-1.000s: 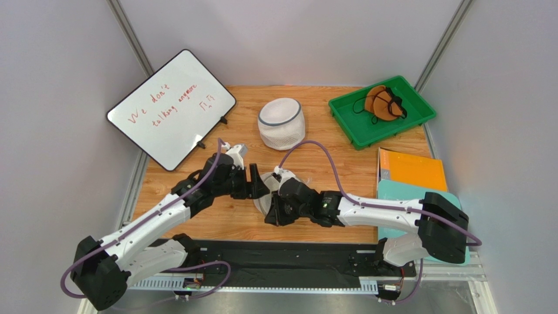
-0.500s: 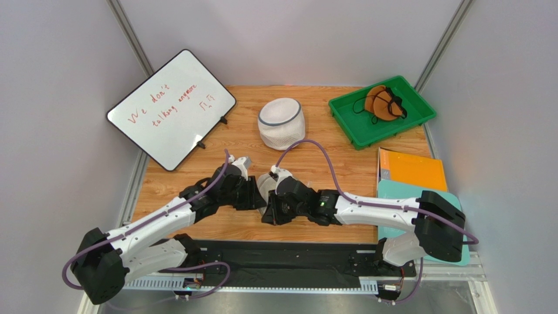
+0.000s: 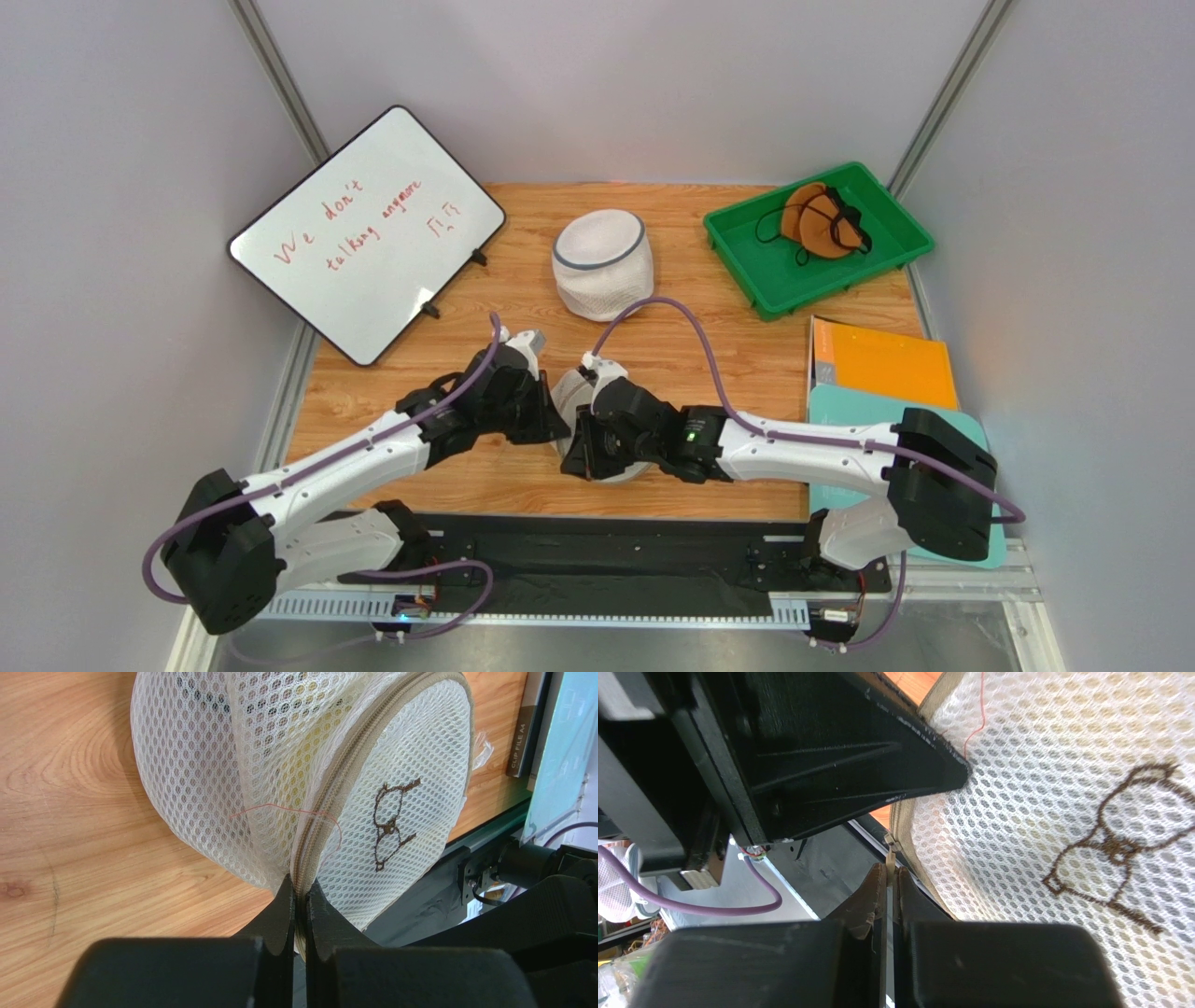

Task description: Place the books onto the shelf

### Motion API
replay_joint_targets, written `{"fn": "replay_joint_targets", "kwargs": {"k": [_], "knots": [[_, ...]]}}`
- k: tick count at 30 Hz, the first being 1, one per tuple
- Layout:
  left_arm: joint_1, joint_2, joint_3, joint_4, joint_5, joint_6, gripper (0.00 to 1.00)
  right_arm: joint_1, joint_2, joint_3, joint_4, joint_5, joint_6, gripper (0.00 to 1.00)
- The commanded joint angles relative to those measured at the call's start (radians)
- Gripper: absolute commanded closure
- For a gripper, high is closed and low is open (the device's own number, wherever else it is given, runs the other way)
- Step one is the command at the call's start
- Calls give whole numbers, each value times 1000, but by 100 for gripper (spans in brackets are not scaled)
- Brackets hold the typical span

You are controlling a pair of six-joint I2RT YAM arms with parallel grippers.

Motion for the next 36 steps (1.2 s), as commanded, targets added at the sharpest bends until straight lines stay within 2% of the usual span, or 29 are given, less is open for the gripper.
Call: {"fn": "replay_joint_targets", "kwargs": {"k": [1,20,36], "knots": [[9,39,76,4,-46,47,100,5,-44,-15,36,4,-5,100],[98,75,122,-2,33,122,100,-14,-110,-97,10,21,9,100],[124,147,160,19,74,173,100,-23,-141,-98,-21,33,8,100]]}}
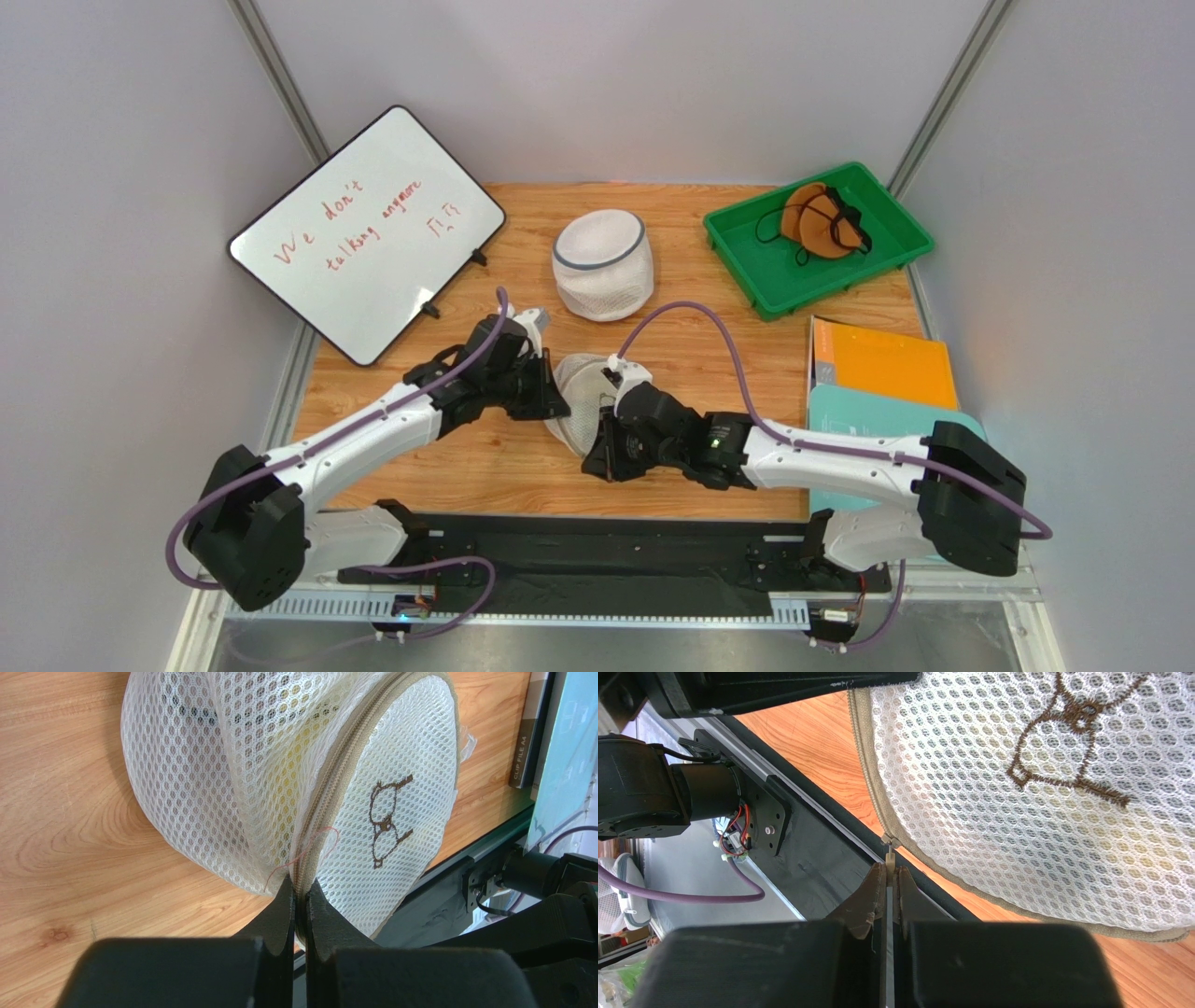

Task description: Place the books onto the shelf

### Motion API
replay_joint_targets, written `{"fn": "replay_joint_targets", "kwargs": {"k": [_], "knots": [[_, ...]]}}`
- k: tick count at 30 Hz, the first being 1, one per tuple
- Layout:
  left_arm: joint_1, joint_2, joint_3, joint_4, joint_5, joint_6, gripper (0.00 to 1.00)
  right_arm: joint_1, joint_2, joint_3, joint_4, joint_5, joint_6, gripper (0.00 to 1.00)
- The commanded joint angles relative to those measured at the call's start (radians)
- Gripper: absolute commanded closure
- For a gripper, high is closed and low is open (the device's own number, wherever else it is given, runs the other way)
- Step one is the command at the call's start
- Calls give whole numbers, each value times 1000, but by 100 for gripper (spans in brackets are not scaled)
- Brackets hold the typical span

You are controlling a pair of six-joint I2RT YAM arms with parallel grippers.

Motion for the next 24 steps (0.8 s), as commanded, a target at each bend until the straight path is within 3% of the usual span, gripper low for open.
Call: {"fn": "replay_joint_targets", "kwargs": {"k": [1,5,7,10,11,14,18,24], "knots": [[16,35,57,36,-11,48,100,0,-34,8,-14,0,5,100],[16,58,89,27,-22,54,100,0,-18,36,-18,-6,-1,100],[16,64,111,19,-26,59,94,0,-12,54,-20,-11,-1,100],[16,61,135,-7,-23,72,66,0,-9,73,-17,-8,-4,100],[16,55,135,-16,-23,74,51,2,-9,86,-18,-4,-7,100],[16,18,109,-24,-35,66,34,0,5,112,-17,-1,-18,100],[14,-54,28,-35,-48,34,29,0,45,140,-18,-1,-32,100],[-32,-190,-76,-28,-78,-38,32,0,95,174,2,-20,-35,100]]}}
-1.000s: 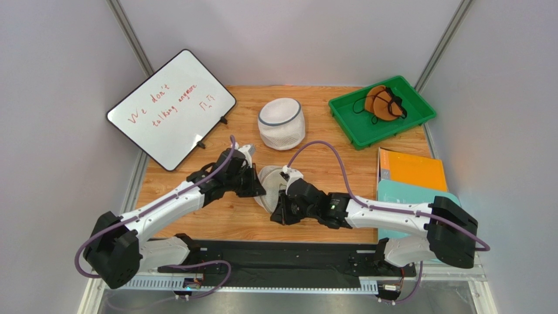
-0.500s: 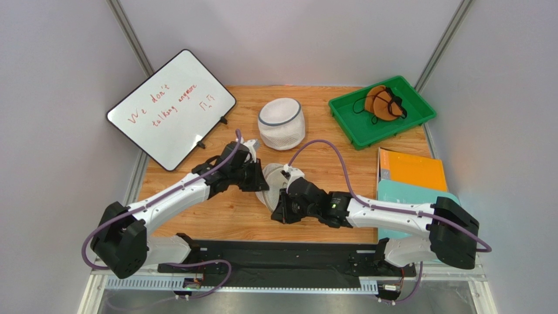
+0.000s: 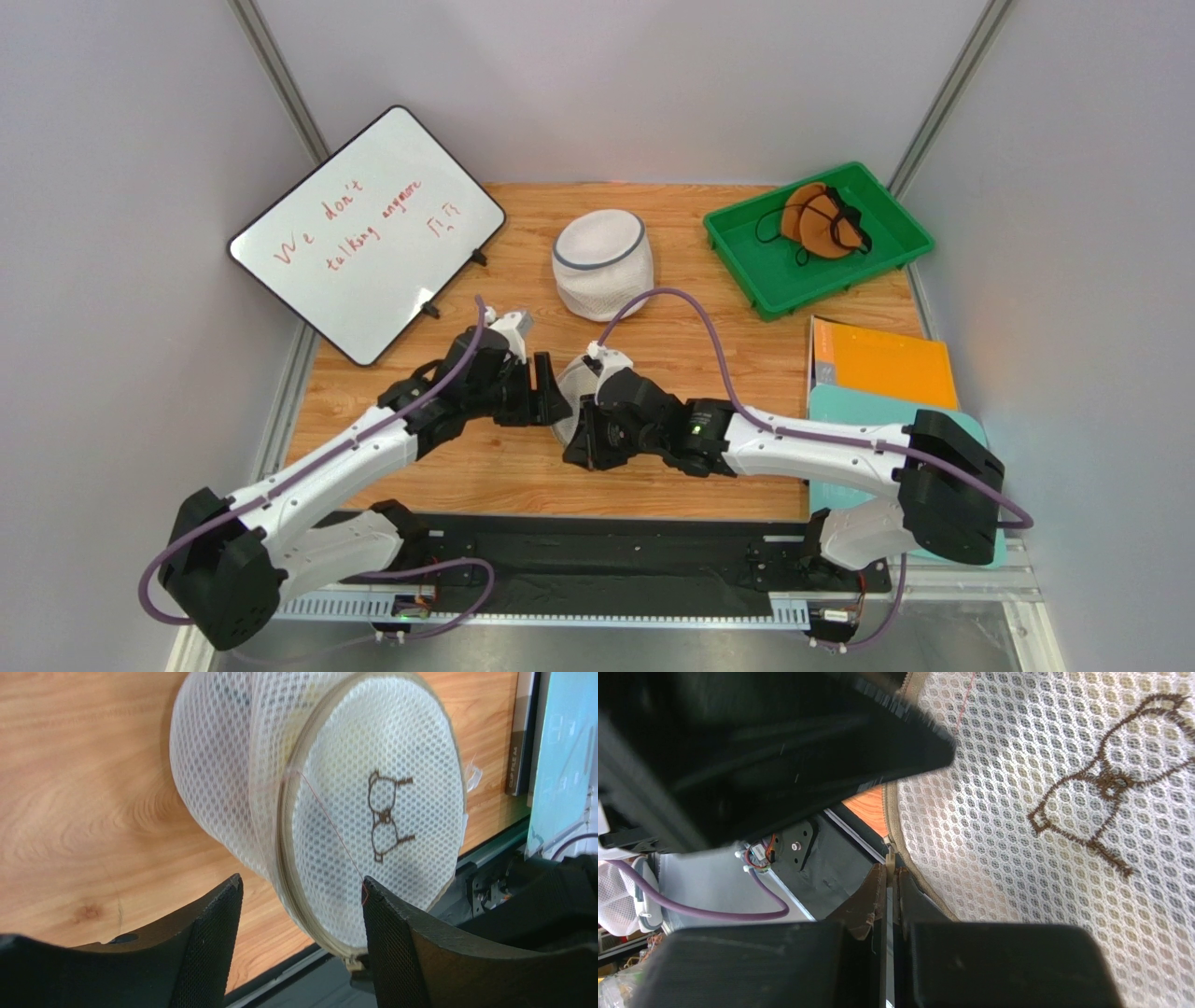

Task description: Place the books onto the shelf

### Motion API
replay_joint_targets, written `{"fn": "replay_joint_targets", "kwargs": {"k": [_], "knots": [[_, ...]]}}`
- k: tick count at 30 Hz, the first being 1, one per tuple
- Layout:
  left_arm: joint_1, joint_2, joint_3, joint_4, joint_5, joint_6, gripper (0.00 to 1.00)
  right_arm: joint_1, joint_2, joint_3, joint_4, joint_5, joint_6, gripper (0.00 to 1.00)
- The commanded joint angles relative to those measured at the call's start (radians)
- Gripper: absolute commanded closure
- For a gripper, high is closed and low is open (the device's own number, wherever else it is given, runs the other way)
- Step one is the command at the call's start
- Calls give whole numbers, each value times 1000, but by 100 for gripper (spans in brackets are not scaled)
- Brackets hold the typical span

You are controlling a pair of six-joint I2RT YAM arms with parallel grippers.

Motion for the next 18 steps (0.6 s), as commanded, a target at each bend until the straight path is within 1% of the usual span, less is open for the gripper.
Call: {"fn": "replay_joint_targets", "kwargs": {"k": [1,4,7,8,9,10,12,13,15,16,18], "knots": [[-51,-78,-59,-1,-41,-74,32,3,35,60,30,-18,-17,100],[-71,-85,-90,8,-59,-95,34,3,56,73,41,-30,-18,100],[-73,-93,-125,51,-58,-121,41,3,68,79,44,-35,-18,100],[-74,-96,-135,64,-56,-132,46,3,70,79,46,-36,-20,100],[-74,-98,-144,75,-56,-137,49,3,69,77,44,-38,-18,100],[-74,-95,-145,87,-55,-140,56,3,70,77,42,-38,-17,100],[-74,-89,-139,91,-56,-141,63,3,64,73,44,-36,-18,100],[-73,-84,-138,94,-59,-141,69,3,64,71,42,-35,-18,100],[-73,-73,-132,97,-61,-140,75,3,59,70,41,-35,-20,100],[-74,-69,-130,103,-59,-140,81,3,61,70,38,-35,-20,100],[-73,-56,-124,104,-61,-140,88,3,58,65,38,-33,-20,100]]}}
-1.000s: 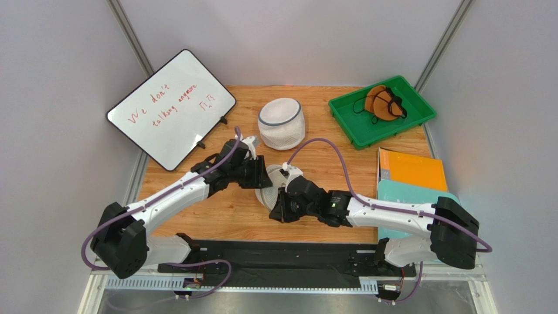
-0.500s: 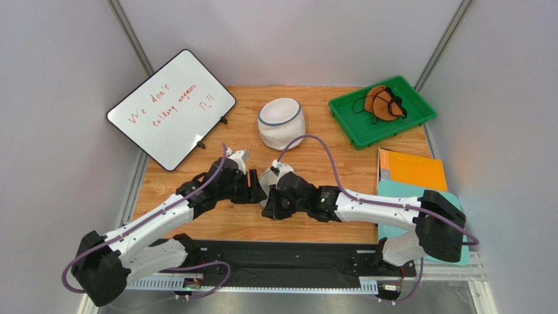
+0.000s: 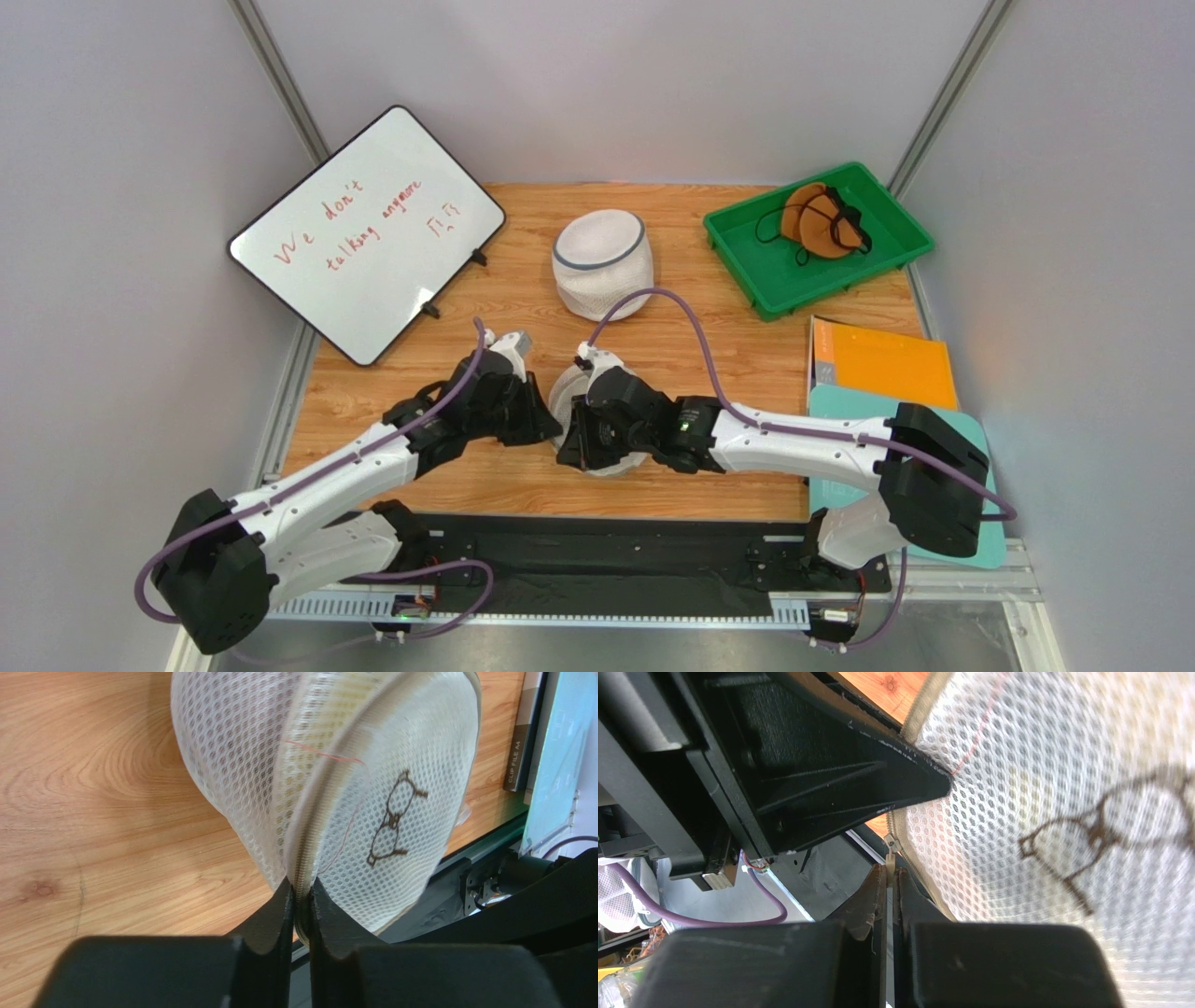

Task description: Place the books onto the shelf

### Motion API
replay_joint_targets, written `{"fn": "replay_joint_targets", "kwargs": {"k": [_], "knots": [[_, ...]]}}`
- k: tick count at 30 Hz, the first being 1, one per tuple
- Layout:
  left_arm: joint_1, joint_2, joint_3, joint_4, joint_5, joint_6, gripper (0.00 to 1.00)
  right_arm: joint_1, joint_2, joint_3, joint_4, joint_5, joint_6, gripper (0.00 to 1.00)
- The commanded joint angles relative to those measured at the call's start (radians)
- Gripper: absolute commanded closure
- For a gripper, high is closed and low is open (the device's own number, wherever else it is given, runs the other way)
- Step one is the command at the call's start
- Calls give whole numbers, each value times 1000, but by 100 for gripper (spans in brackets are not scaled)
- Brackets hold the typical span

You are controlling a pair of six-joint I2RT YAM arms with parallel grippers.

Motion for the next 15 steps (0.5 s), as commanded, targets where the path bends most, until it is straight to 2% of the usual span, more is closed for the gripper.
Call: {"fn": "replay_joint_targets", "kwargs": {"k": [1,3,15], "knots": [[-4,18,24,34,-18,-3,95,3,-13,26,30,-5,-17,100],[-4,31,33,32,-20,1,100,3,-16,20,30,-2,-17,100],[-3,72,119,-18,-90,33,100,3,-64,-46,27,8,3,100]]}}
